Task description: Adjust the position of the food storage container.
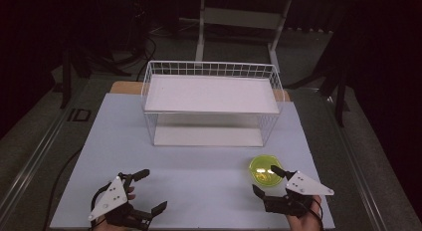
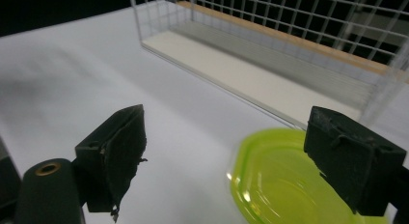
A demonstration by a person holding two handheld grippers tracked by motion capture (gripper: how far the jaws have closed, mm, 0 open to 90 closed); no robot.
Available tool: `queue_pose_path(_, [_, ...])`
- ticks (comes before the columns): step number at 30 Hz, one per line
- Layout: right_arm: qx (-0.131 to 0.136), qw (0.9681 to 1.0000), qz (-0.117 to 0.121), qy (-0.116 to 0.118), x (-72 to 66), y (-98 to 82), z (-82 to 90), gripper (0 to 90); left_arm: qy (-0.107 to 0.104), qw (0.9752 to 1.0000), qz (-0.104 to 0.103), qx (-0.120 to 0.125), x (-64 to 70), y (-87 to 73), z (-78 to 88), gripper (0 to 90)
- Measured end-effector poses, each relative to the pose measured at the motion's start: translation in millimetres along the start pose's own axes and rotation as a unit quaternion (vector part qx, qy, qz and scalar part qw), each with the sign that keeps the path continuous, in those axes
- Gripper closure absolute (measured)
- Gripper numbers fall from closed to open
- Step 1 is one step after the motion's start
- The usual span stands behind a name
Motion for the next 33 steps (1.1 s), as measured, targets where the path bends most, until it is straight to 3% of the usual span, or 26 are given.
queue_pose_path(2, [0.001, 1.0000, -0.001, 0.007, -2.1, 2.0, 0.7, 14.8, -0.002, 1.0000, -0.001, 0.004, 0.6, 0.6, 0.5, 0.2])
queue_pose_path(5, [0.003, 0.9999, 0.010, -0.002, -6.8, 7.5, 5.0, 14.7, -0.006, 0.9999, -0.001, 0.012, 1.4, 2.2, 1.7, 0.2])
queue_pose_path(10, [0.023, 0.9995, 0.019, 0.000, -15.8, 20.3, 13.0, 14.6, -0.010, 0.9998, -0.006, 0.015, 2.4, 3.1, 2.0, 0.2])
queue_pose_path(12, [0.028, 0.9993, 0.017, 0.015, -17.4, 25.8, 14.8, 13.8, -0.012, 0.9998, -0.004, 0.017, 2.5, 3.1, 2.0, 0.2])
queue_pose_path(17, [0.035, 0.9984, 0.040, 0.018, -17.7, 38.6, 15.9, 12.0, -0.014, 0.9997, -0.008, 0.020, 3.5, 3.8, 2.1, 0.2])
queue_pose_path(19, [0.038, 0.9985, 0.030, 0.026, -15.4, 41.8, 15.4, 11.7, -0.014, 0.9997, -0.009, 0.019, 3.8, 4.0, 1.9, 0.2])
queue_pose_path(25, [0.029, 0.9992, 0.018, 0.022, -5.3, 50.0, 12.9, 11.9, -0.018, 0.9996, -0.011, 0.018, 4.5, 3.8, 0.4, 0.2])
queue_pose_path(33, [0.037, 0.9993, -0.004, -0.005, 19.8, 60.7, 7.7, 14.9, -0.019, 0.9996, -0.008, 0.020, 4.6, 3.7, 0.9, 0.2])
Point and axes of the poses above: each handheld gripper's, and its own axes: z roughly backward along the jaws, y roughly out of its top, x roughly to its right, the point moved 1 cm from there along -z, roughly forward along the jaws, and after that the axes turned 2 degrees about -y, right-handed, at the moved point
